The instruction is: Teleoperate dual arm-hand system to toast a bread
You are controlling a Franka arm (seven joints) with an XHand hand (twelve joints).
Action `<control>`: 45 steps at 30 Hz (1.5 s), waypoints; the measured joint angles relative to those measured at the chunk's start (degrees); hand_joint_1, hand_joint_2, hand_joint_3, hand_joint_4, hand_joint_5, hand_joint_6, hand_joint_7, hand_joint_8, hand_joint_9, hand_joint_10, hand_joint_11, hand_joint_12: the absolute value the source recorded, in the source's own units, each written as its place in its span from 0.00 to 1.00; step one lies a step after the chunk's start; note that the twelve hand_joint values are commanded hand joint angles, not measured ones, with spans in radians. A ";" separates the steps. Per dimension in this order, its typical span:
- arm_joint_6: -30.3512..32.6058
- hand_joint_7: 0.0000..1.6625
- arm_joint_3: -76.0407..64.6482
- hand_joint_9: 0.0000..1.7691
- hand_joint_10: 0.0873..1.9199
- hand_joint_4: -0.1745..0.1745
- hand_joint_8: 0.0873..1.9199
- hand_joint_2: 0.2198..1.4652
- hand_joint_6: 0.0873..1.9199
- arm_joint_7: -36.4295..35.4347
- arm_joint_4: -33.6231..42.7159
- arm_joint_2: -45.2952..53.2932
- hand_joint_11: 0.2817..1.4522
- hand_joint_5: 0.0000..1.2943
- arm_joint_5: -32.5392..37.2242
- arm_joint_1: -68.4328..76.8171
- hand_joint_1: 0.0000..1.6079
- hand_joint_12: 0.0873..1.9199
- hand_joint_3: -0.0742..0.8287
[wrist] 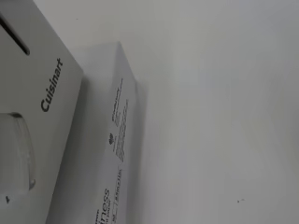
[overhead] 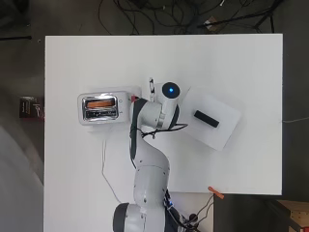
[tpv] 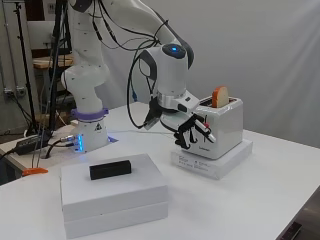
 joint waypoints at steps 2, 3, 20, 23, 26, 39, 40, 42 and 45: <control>0.00 0.71 0.02 0.85 1.00 0.05 1.00 0.67 0.00 -0.29 0.06 0.19 0.71 0.22 -0.05 -0.14 0.05 1.00 0.08; 0.09 0.68 0.39 0.82 1.00 0.04 1.00 0.67 0.00 -0.47 0.42 0.75 0.65 0.21 -0.41 -0.35 0.06 1.00 0.08; -0.18 0.50 5.62 0.55 0.63 0.15 0.58 0.79 0.00 -3.59 3.93 13.04 0.30 0.23 2.37 -4.54 0.04 0.41 0.08; -1.79 0.46 5.90 0.53 0.48 0.18 0.39 0.79 0.00 -3.69 3.87 9.05 0.26 0.26 2.89 -5.05 0.01 0.42 0.08; -2.40 0.31 6.03 0.36 0.04 0.26 0.02 0.75 0.00 -2.30 4.03 1.64 0.16 0.24 1.07 -4.33 0.00 0.03 0.08; -8.01 0.34 15.99 0.40 0.00 0.21 0.00 0.70 0.00 15.16 2.98 -23.48 0.15 0.28 -17.93 -6.90 0.00 0.00 0.08; -8.27 0.31 15.96 0.37 0.00 0.20 0.00 0.70 0.00 14.79 2.71 -24.08 0.14 0.25 -17.66 -7.00 0.00 0.00 0.08; -8.79 0.27 15.72 0.32 0.00 0.19 0.00 0.70 0.00 12.96 2.12 -25.21 0.12 0.19 -15.16 -7.18 0.00 0.00 0.08; -9.38 0.23 15.22 0.27 0.00 0.25 0.00 0.70 0.00 10.85 1.73 -25.73 0.10 0.14 -10.87 -7.33 0.00 0.00 0.08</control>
